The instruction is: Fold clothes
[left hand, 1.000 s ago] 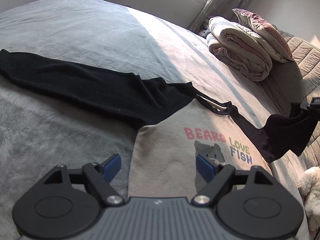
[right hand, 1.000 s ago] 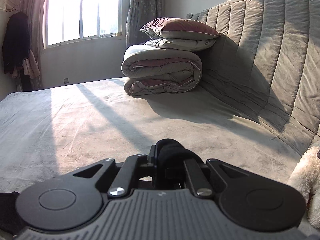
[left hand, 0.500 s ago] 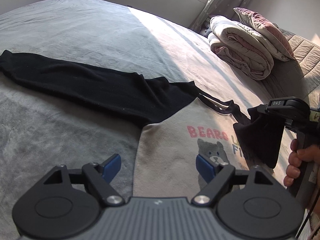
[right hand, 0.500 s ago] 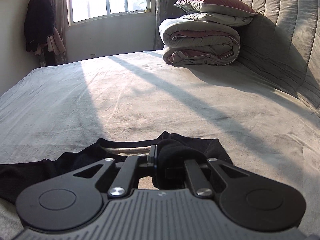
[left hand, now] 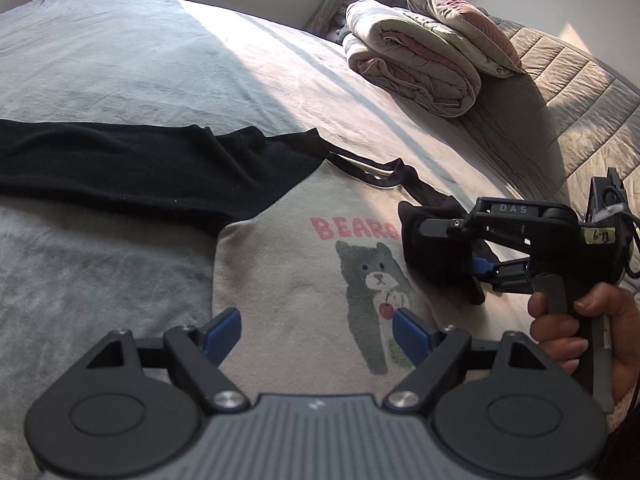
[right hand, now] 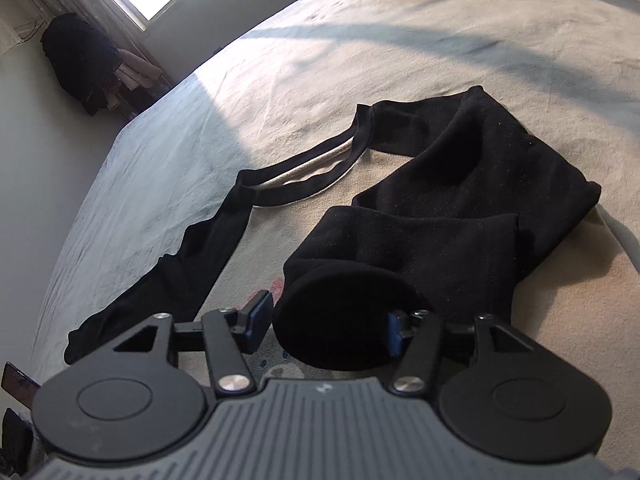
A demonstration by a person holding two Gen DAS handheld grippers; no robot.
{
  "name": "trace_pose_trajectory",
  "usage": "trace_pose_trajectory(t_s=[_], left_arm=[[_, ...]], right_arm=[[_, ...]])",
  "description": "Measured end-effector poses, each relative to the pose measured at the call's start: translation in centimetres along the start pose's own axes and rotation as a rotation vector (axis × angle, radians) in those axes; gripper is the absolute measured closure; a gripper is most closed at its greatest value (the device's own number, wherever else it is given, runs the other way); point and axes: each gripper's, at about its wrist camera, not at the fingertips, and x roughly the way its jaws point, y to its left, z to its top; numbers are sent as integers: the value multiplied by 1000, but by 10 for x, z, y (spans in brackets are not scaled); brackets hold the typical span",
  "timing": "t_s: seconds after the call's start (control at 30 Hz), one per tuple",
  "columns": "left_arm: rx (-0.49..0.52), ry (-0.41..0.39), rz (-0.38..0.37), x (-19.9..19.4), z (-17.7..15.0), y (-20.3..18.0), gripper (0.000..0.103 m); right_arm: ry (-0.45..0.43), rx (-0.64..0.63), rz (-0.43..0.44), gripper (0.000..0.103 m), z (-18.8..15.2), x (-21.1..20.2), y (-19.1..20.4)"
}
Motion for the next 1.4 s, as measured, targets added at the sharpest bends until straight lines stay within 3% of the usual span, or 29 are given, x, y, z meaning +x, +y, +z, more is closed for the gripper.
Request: trace_pose_trajectory(t_s=[0.13,0.33,0.47,0.67,0.73,0.87,0.93,1.0,1.17,1.4], left_arm=[[60,-49,44,-2,-6,-10,19],[111,-128,56,11,2,-40,17],[287,-186,83,28,8,-86,17],[570,-196,35,70,9,-161,16],[601,-159,16,91,9,-176,16],[640,-95,57,126,-1,-198,17],[639,-91,91,136,-6,-205,24],[563,-73,124,143,-4,-204,33],[394,-41,164,152,10,-207,34],[390,12,276,171,20,-232,36]], right_arm=[[10,-2,60,43,18,-19,-18],[18,-11,137,35,45,-45,-47],[-29,-79,94,35,65,-34,-68],[-43,-120,205,35,72,-10,-105],[-58,-94,240,35,73,-2,-120],[-84,-81,307,35,70,10,-141],[-83,-109,317,35,71,8,-139],[-88,-119,318,35,70,9,-138],[-80,-86,347,35,71,10,-142],[-67,-29,378,35,72,6,-153]])
